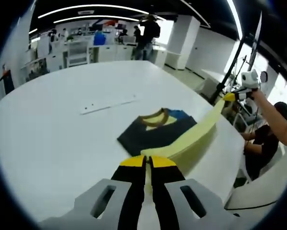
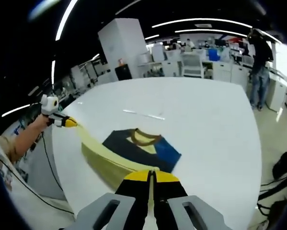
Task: Fold the garment on the visible template until the final outline fits inside the template.
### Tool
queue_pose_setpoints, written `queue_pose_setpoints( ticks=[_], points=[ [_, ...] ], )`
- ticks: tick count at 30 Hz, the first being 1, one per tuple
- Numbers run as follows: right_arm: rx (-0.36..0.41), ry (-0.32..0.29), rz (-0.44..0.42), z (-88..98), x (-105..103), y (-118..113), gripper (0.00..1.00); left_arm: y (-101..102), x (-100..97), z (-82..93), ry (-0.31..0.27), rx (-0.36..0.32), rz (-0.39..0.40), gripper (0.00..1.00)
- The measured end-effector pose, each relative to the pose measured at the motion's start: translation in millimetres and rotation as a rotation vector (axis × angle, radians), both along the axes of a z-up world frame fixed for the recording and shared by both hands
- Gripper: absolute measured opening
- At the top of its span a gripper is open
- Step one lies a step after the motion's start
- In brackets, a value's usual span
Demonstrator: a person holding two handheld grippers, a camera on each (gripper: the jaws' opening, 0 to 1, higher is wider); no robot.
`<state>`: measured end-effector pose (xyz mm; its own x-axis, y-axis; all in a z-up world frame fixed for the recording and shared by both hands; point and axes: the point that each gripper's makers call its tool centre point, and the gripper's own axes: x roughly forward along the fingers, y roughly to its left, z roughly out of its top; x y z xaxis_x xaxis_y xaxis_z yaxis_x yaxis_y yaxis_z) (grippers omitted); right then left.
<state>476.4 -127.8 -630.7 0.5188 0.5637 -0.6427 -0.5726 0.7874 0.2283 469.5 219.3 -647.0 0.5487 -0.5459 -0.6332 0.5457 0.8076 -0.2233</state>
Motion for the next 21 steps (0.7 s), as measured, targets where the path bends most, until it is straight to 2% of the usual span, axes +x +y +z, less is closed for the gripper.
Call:
queue_pose_setpoints(
  ticks=[21],
  points=[
    [-0.026,-0.009,-0.014,3.9,29.4,-3.4,0.0,-2.7,31.1,11.3,-0.008,0.009,0.002,0.0]
  ],
)
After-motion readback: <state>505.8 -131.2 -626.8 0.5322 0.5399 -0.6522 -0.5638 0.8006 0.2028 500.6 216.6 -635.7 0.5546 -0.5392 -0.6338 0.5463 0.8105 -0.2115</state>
